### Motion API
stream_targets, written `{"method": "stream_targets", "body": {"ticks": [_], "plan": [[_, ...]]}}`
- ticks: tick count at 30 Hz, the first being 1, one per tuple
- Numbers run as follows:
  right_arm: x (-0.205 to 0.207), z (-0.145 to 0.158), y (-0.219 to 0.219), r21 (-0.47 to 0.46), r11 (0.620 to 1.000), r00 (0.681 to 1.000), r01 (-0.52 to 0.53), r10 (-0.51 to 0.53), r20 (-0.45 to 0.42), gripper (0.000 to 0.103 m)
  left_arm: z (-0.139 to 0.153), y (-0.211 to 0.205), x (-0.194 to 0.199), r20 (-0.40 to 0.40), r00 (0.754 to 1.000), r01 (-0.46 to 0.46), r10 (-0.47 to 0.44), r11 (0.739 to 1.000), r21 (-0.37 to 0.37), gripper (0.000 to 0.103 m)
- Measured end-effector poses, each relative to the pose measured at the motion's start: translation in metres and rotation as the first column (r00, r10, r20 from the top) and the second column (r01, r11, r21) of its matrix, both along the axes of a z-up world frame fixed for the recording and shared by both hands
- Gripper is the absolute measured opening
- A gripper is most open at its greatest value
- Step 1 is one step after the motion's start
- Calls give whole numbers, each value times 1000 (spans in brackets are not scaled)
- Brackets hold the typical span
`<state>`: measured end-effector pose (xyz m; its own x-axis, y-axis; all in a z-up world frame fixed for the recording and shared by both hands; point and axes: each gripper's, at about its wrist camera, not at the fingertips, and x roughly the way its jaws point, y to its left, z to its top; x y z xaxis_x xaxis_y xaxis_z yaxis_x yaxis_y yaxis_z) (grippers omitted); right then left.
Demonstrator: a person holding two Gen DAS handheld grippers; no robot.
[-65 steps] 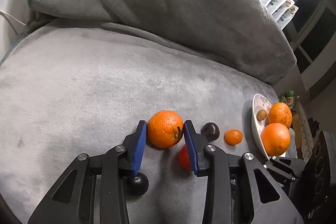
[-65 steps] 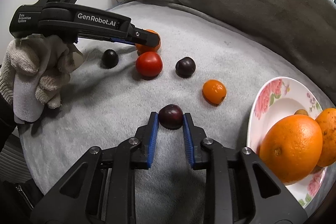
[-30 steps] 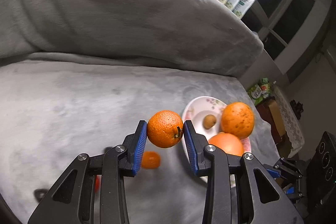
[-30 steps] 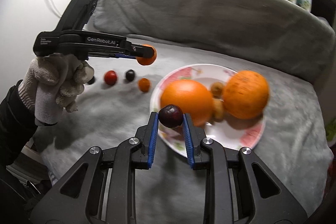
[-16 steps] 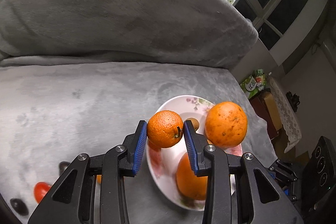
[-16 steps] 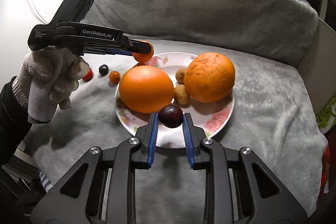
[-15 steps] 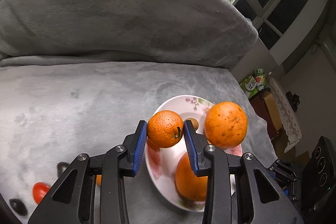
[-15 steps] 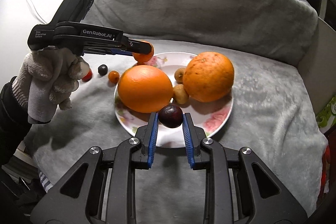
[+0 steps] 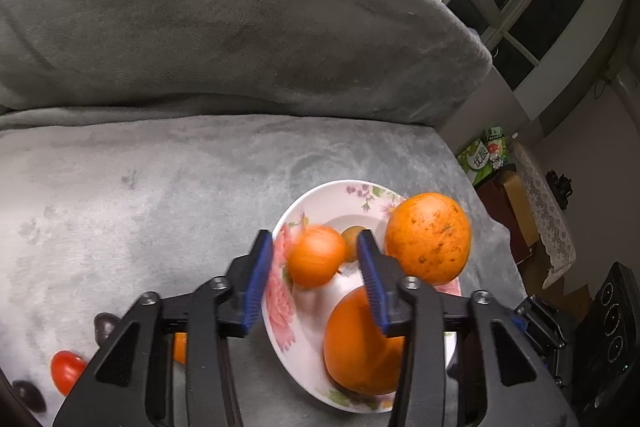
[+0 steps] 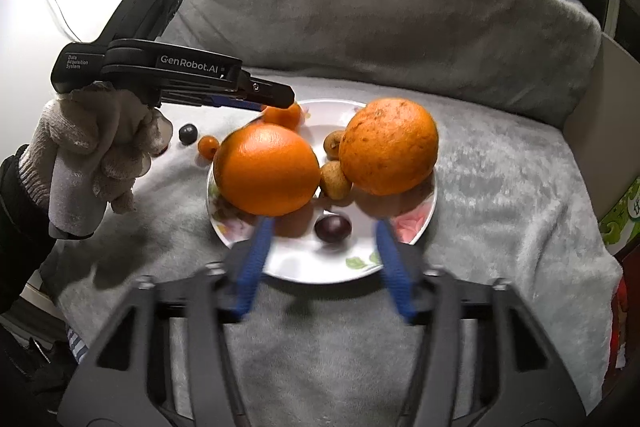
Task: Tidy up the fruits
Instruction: 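Withdraw both tools from the plate toward the remaining fruits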
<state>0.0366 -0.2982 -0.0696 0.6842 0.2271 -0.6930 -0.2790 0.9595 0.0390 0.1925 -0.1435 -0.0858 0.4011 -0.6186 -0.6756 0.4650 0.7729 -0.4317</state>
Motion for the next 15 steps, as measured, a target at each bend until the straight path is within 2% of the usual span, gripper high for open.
{"method": "stream_targets", "body": {"ticks": [2,5,6,12,15], "plan": [[-1,2,1,0,1000,1000,-1,1,9,62,2,0,-1,7,1000,3,-3,1000,1,51],[-2,4,2,1,1000,1000,-2,2,19,77,7,-2,-2,17,1000,5,-5,1000,8,66],[-3,5,3,1,1000,1000,-6,6,25,81,8,-2,-3,22,1000,4,-4,1000,9,67],[-7,10,12,-23,999,998,-35,36,48,89,14,-4,-9,48,999,2,-3,1000,27,71],[-7,11,16,-38,998,997,-44,46,55,90,16,-1,-11,60,998,-5,3,999,34,71]]}}
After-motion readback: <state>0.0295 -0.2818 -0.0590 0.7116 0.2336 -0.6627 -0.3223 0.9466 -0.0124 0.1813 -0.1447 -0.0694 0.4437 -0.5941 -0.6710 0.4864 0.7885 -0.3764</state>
